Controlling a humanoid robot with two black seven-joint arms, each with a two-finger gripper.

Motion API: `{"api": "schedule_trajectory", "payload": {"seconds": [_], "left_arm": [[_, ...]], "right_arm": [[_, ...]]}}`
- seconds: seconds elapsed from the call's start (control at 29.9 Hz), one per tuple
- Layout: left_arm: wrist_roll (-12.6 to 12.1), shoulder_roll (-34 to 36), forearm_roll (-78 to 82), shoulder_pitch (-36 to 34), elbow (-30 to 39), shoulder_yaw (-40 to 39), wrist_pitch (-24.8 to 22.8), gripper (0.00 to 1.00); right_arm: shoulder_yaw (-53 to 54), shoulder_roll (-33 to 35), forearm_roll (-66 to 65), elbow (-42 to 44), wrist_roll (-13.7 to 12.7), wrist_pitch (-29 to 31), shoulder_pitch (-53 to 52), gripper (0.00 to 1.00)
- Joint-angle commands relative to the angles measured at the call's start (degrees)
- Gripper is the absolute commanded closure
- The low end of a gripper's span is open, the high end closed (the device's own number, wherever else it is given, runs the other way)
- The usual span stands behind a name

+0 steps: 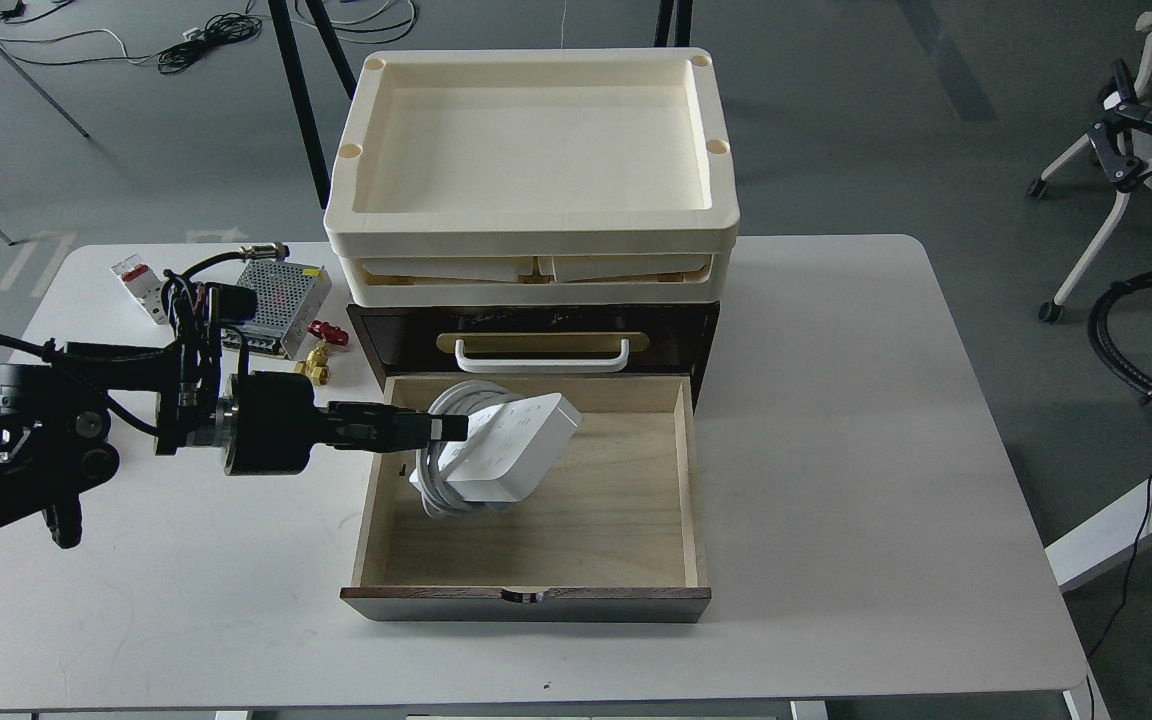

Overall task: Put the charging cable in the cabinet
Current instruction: 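Lower the power strip into the drawer and open the left gripper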

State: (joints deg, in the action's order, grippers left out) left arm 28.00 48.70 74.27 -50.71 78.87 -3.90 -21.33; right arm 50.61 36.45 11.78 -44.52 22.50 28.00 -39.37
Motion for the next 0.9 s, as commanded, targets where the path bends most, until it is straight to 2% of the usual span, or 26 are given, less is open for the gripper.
{"api": "schedule_trajectory", "payload": {"seconds": [0.0, 0.23, 0.5, 0.87], "left_arm": [[0.00, -1.23, 0.00, 0.87, -1.09, 0.04, 0.06, 0.96], [0.00, -2.99, 0.18, 2.45, -3.28, 0.04, 0.15, 0.95], [0.00, -3.08, 0.27, 2.81, -3.90, 0.21, 2.35, 0.95], [0.00, -3.08, 0.18, 2.81, -3.81, 0.39, 2.79, 0.82]], "right_arm": [[-0.16, 0.20, 0.00, -0.04, 0.00, 0.00, 0.08, 0.01], [-0.07, 0.02, 0.00, -0.13, 0.00, 0.00, 0.88, 0.01], [-0.07, 0.02, 0.00, -0.13, 0.00, 0.00, 1.05, 0.01], [0.02, 0.02, 0.00, -0.04, 0.00, 0.00, 1.23, 0.01]]}}
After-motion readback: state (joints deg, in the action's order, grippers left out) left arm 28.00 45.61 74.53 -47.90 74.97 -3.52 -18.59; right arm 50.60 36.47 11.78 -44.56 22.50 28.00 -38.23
